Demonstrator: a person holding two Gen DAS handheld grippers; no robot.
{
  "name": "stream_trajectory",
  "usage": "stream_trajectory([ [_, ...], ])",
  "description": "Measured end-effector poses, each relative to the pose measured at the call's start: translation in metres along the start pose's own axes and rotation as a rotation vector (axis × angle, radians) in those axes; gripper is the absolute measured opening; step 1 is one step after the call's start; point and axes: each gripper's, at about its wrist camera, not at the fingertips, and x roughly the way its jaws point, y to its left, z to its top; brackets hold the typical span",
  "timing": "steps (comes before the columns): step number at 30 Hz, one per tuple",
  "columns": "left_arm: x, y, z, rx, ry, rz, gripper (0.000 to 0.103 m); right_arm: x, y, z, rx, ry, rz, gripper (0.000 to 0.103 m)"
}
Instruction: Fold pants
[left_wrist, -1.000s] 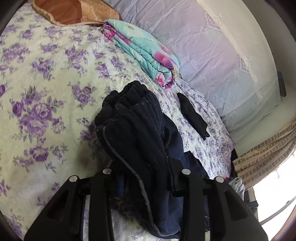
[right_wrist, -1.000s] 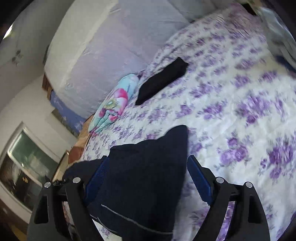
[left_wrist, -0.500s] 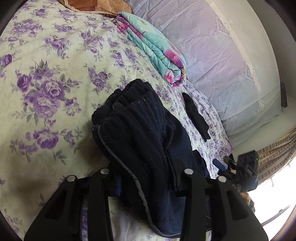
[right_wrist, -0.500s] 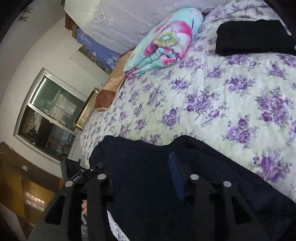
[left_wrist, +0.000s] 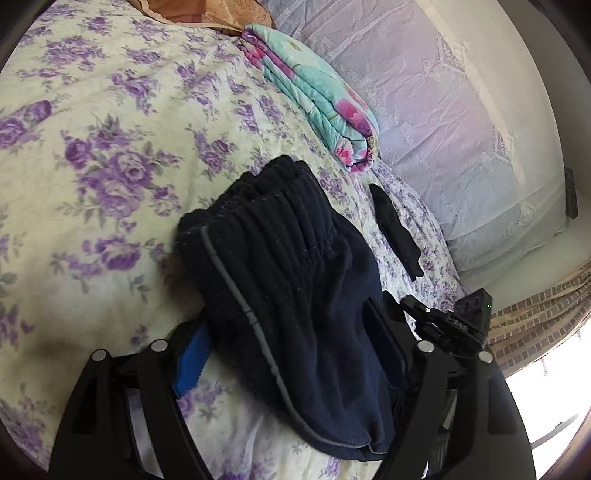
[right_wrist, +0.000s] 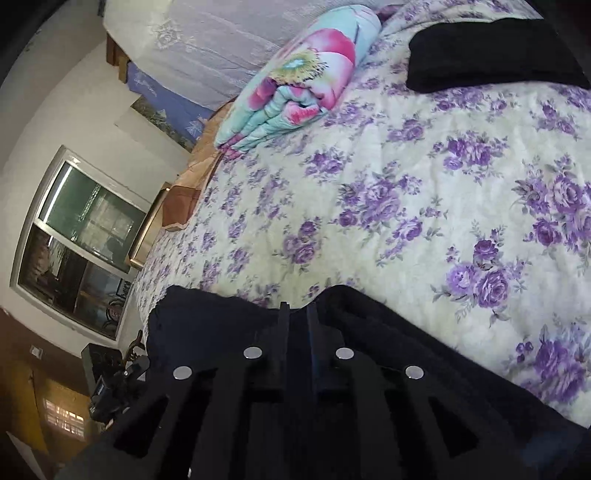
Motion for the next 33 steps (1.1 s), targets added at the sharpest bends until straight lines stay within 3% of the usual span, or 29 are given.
stream_trajectory([
  [1, 0.002, -0.002, -0.001, 0.014, 0.008, 0.013, 0.079, 0.002, -0.001, -0.001, 0.005, 0.014, -0.008, 0.024],
  [2, 0.004, -0.005, -0.001, 0.027, 0.014, 0.03, 0.081, 0.008, -0.004, 0.0, 0.015, 0.034, -0.033, 0.026],
  [3, 0.007, -0.009, -0.003, 0.042, 0.016, 0.052, 0.083, 0.019, -0.013, 0.0, 0.024, 0.062, -0.075, 0.024],
  [5, 0.014, -0.017, -0.005, 0.081, 0.016, 0.09, 0.094, 0.03, -0.026, 0.001, 0.036, 0.067, -0.101, 0.005],
  [9, 0.031, -0.027, -0.002, 0.134, 0.017, 0.155, 0.098, 0.006, -0.024, -0.003, 0.054, -0.014, -0.071, 0.014],
  [10, 0.033, -0.027, 0.0, 0.136, 0.012, 0.161, 0.098, -0.006, -0.015, -0.005, 0.024, -0.049, -0.092, 0.037],
  [11, 0.035, -0.026, 0.003, 0.131, 0.005, 0.16, 0.098, -0.017, -0.008, -0.008, -0.001, -0.081, -0.101, 0.067],
  [12, 0.035, -0.025, 0.006, 0.12, -0.007, 0.152, 0.098, -0.033, -0.001, -0.013, -0.024, -0.123, -0.1, 0.072],
  [15, 0.033, -0.019, 0.014, 0.064, -0.032, 0.096, 0.096, -0.071, 0.011, -0.031, -0.063, -0.201, -0.064, 0.075],
  [16, 0.032, -0.018, 0.015, 0.059, -0.037, 0.09, 0.082, -0.082, 0.01, -0.036, -0.058, -0.219, -0.051, 0.08],
  [17, 0.032, -0.017, 0.017, 0.058, -0.039, 0.094, 0.06, -0.094, 0.007, -0.042, -0.047, -0.242, -0.039, 0.084],
  [20, 0.028, -0.008, 0.017, 0.039, -0.02, 0.032, 0.04, -0.125, -0.013, -0.061, 0.011, -0.322, -0.032, 0.086],
  [27, 0.008, -0.056, 0.008, 0.186, -0.099, 0.11, 0.033, -0.167, -0.071, -0.107, 0.194, -0.41, -0.017, 0.087],
  [33, -0.006, -0.166, -0.016, 0.468, -0.146, 0.129, 0.032, -0.196, -0.099, -0.135, 0.27, -0.496, -0.005, 0.087],
])
